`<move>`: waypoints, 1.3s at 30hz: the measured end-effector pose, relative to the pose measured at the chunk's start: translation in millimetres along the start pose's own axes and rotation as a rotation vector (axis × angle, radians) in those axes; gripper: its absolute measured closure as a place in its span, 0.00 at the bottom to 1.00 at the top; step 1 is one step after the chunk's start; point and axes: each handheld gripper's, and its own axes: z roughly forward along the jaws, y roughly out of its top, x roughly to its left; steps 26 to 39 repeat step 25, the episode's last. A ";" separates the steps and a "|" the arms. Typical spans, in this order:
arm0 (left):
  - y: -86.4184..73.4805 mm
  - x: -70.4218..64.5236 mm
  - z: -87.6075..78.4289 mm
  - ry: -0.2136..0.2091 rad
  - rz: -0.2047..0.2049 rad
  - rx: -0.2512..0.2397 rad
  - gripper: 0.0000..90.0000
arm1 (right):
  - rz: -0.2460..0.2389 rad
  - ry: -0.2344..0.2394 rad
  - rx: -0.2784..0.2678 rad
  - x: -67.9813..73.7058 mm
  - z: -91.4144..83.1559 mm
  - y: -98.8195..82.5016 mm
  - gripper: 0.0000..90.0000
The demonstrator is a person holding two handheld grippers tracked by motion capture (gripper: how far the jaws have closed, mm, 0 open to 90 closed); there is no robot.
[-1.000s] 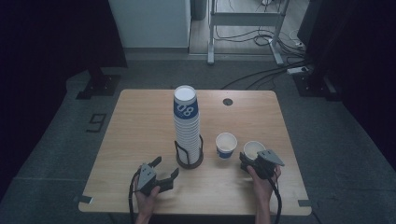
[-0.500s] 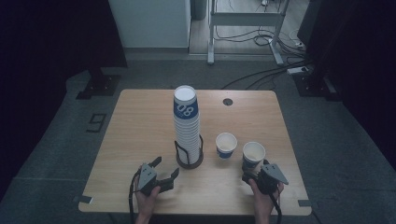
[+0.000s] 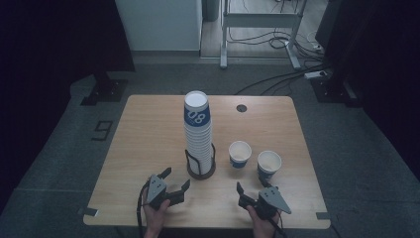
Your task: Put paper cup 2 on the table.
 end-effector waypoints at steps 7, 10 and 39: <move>-0.4 0.8 -2.8 0.008 -0.008 0.013 0.16 | -0.059 0.106 -0.023 35.5 23.7 12.5 0.15; -0.8 -1.1 -3.9 0.013 0.005 0.014 0.16 | -0.061 0.140 -0.026 45.7 33.6 13.7 0.15; -1.9 -2.5 -5.8 0.018 0.016 -0.006 0.16 | -0.069 0.178 -0.010 56.0 50.0 -0.5 0.15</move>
